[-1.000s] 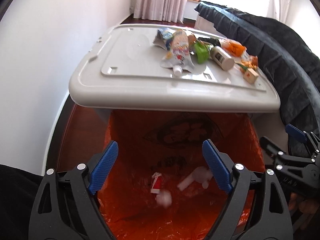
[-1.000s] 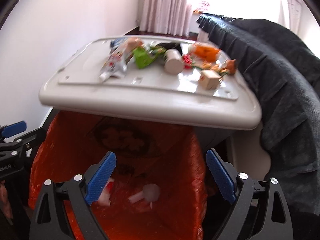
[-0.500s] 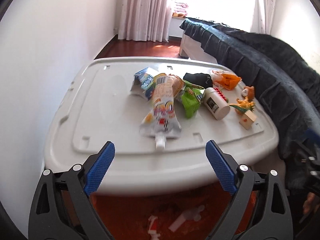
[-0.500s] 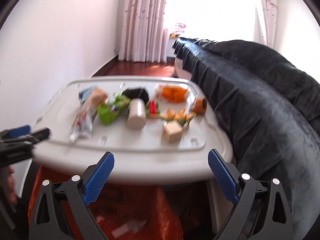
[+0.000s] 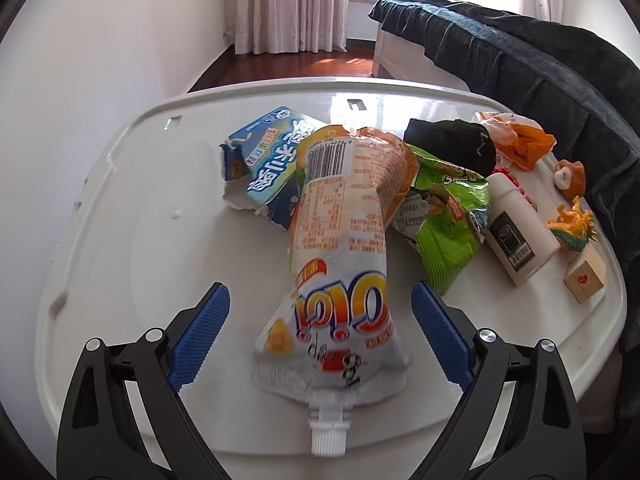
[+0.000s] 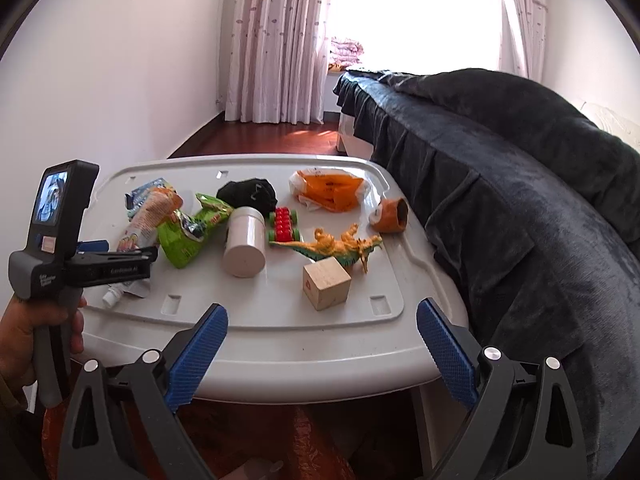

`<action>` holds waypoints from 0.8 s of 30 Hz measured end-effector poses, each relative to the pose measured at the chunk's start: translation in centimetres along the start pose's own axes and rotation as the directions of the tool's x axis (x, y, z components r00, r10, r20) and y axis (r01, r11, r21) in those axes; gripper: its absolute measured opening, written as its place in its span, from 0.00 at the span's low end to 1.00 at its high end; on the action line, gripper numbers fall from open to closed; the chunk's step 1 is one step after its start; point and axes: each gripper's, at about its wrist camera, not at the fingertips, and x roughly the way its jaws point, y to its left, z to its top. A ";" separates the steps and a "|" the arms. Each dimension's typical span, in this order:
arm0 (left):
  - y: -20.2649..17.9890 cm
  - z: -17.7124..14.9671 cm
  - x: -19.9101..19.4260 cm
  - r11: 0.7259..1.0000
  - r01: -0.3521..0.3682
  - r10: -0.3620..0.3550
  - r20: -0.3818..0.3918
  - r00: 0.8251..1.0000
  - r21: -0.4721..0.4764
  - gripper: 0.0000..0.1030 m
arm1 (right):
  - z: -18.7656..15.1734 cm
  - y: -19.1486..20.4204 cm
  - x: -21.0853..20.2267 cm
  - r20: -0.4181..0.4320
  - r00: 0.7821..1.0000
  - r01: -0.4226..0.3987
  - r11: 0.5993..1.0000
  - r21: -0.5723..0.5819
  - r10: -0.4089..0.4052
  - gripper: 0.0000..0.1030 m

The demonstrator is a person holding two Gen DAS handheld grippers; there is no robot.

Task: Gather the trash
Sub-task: 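Grasp the snack pouch with the left gripper while the right gripper grasps the wooden block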

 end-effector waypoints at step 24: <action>0.2 -2.2 -7.4 0.997 0.073 -0.071 0.130 0.989 -0.011 0.40 | 1.5 -0.1 9.3 -0.043 0.997 0.055 0.998 -0.042 -0.057 0.89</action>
